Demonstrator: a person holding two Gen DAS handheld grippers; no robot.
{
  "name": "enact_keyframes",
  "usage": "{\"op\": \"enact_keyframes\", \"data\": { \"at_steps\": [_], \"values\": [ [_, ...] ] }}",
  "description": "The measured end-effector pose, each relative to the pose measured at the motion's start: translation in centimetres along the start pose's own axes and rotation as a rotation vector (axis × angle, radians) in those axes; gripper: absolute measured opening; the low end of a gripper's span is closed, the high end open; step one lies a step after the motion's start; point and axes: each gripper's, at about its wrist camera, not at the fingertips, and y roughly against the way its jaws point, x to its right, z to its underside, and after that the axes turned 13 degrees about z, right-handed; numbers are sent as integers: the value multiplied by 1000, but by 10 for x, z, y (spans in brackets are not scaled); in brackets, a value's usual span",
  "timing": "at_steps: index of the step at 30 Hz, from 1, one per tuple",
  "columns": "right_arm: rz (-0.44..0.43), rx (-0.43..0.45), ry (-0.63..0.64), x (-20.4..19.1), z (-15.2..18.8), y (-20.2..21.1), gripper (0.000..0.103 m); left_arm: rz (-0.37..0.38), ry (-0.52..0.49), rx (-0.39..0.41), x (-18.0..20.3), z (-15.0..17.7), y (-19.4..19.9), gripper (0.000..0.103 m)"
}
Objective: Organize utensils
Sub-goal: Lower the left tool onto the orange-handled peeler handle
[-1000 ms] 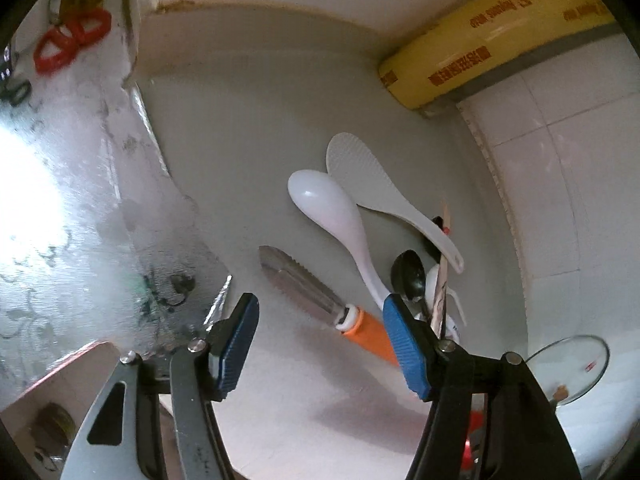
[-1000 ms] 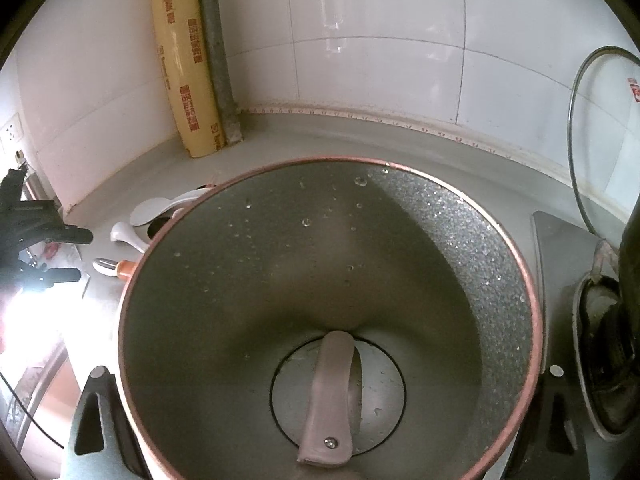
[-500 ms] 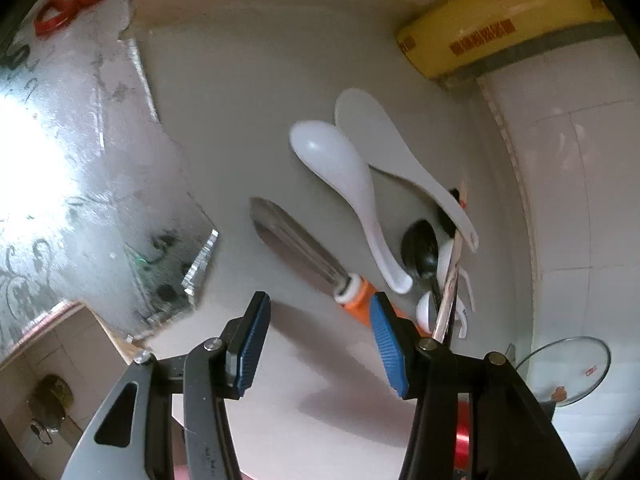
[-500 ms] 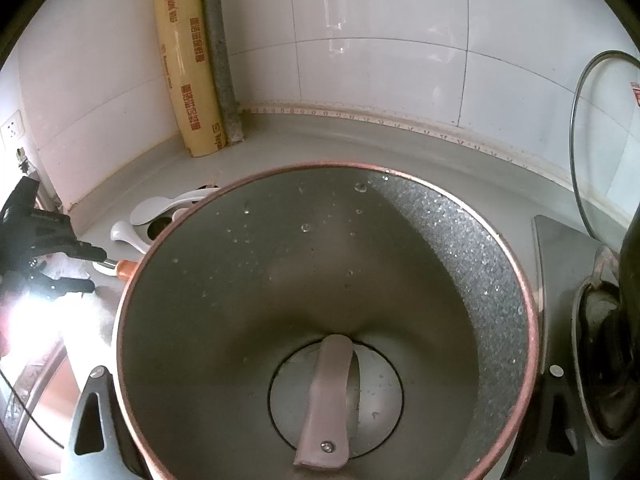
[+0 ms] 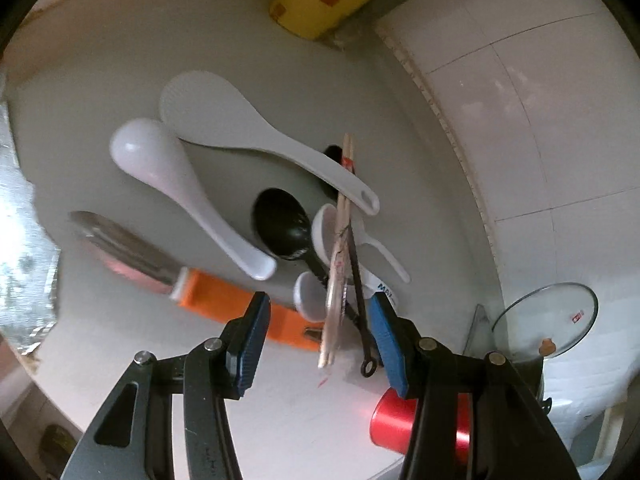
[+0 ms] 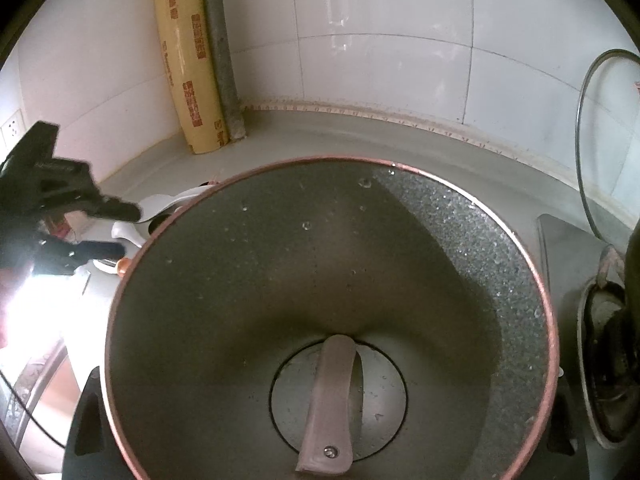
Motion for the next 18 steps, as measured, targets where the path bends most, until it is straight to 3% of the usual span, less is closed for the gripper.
{"op": "enact_keyframes", "data": {
  "at_steps": [3, 9, 16, 18],
  "values": [
    [0, 0, -1, 0, 0, 0, 97, 10, -17, -29, 1, -3, -8, 52],
    [-2, -1, -3, 0, 1, 0, 97, -86, -64, -74, 7, 7, -14, 52],
    [0, -7, -7, -1, 2, -1, 97, -125, -52, -54, -3, 12, 5, 52],
    [-1, -7, -9, 0, 2, -1, 97, -187, -42, -16, -9, 15, 18, 52]
  ]
}}
